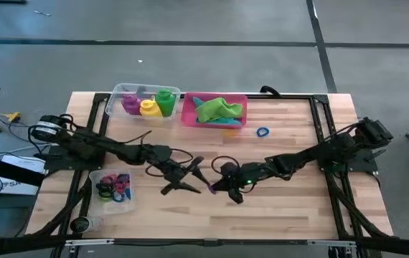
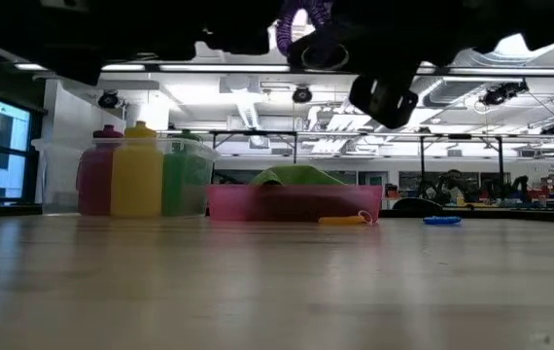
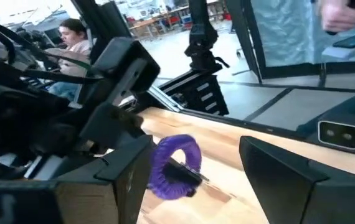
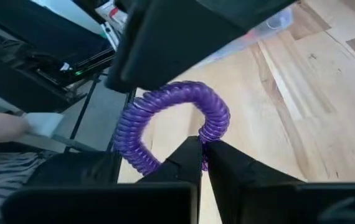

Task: Pick & Place Sports Items
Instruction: Put the purple spring keychain into the bottom transparent bin

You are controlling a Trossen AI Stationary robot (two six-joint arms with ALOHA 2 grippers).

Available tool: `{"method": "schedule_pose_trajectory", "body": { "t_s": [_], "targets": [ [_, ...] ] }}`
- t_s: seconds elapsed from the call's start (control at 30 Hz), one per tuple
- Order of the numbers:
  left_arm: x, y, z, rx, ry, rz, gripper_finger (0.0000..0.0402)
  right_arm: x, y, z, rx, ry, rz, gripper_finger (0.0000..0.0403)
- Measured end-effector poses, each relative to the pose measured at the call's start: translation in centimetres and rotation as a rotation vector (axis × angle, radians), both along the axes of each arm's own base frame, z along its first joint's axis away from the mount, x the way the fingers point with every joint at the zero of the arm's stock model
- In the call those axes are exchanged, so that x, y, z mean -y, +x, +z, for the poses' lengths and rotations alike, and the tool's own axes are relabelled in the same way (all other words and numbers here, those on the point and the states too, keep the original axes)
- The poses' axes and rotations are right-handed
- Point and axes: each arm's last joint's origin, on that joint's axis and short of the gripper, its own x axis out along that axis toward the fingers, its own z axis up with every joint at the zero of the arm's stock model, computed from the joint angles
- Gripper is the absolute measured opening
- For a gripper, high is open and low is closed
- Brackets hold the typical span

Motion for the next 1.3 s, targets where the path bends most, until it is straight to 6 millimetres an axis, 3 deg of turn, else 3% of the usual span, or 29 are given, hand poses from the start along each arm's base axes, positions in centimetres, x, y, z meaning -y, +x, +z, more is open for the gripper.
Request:
{"method": "schedule_pose_trajectory", "body": {
  "t_s": [0.7, 1.3],
  "targets": [
    [-0.49, 0.28, -0.23, -0.010, 0.034, 0.196, 0.0193, 0.22, 0.25, 0.40, 0.033, 0.038, -0.025, 0.0000],
    [-0.21, 0.02, -0.97, -0.108, 0.014, 0.075, 0.0193, 0.22, 0.24, 0.38, 0.032, 0.038, -0.025, 0.0000]
  ]
}}
